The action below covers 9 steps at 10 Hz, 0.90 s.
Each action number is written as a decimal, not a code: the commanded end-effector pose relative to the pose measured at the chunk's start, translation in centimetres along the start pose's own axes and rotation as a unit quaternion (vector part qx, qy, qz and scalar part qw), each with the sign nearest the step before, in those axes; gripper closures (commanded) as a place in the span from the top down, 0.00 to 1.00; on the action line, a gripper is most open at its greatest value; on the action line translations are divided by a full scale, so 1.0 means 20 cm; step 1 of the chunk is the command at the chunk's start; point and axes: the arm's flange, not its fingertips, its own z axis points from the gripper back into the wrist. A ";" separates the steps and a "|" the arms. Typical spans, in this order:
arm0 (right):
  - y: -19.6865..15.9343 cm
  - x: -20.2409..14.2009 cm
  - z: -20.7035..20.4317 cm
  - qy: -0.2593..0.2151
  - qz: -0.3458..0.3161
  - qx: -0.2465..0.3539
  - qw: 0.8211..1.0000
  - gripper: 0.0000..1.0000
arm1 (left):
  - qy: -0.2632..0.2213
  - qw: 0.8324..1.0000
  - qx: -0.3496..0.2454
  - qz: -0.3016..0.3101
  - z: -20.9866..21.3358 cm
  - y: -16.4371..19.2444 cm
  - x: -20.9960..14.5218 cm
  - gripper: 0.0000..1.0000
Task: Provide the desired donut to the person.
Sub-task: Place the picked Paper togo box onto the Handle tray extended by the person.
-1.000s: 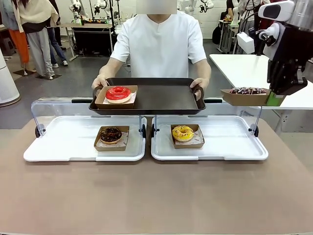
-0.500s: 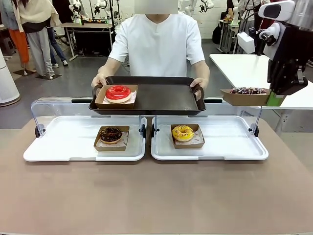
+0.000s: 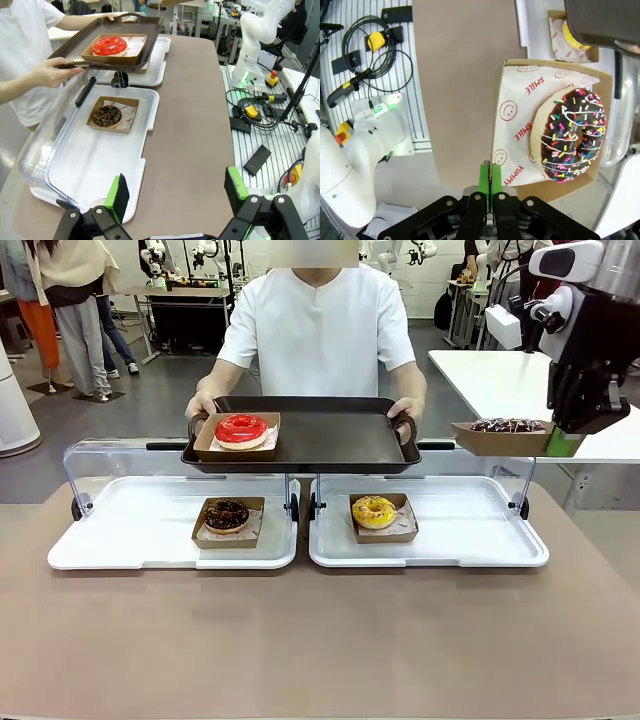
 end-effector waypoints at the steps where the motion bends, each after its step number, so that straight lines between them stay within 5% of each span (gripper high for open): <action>1: 0.00 0.00 0.00 0.000 0.000 0.000 1.000 0.02 | -0.009 1.000 0.002 -0.005 0.01 0.00 0.01 1.00; 2: 0.05 0.04 0.08 -0.004 0.053 -0.040 0.998 0.02 | -0.009 1.000 0.002 -0.005 0.01 0.00 0.01 1.00; 5: -0.01 0.23 0.33 0.028 0.050 -0.069 0.996 0.02 | -0.009 1.000 0.002 -0.005 0.01 0.00 0.01 1.00; 9: -0.29 0.56 0.47 0.021 0.051 -0.080 0.995 0.02 | -0.009 1.000 0.002 -0.005 0.01 0.00 0.01 1.00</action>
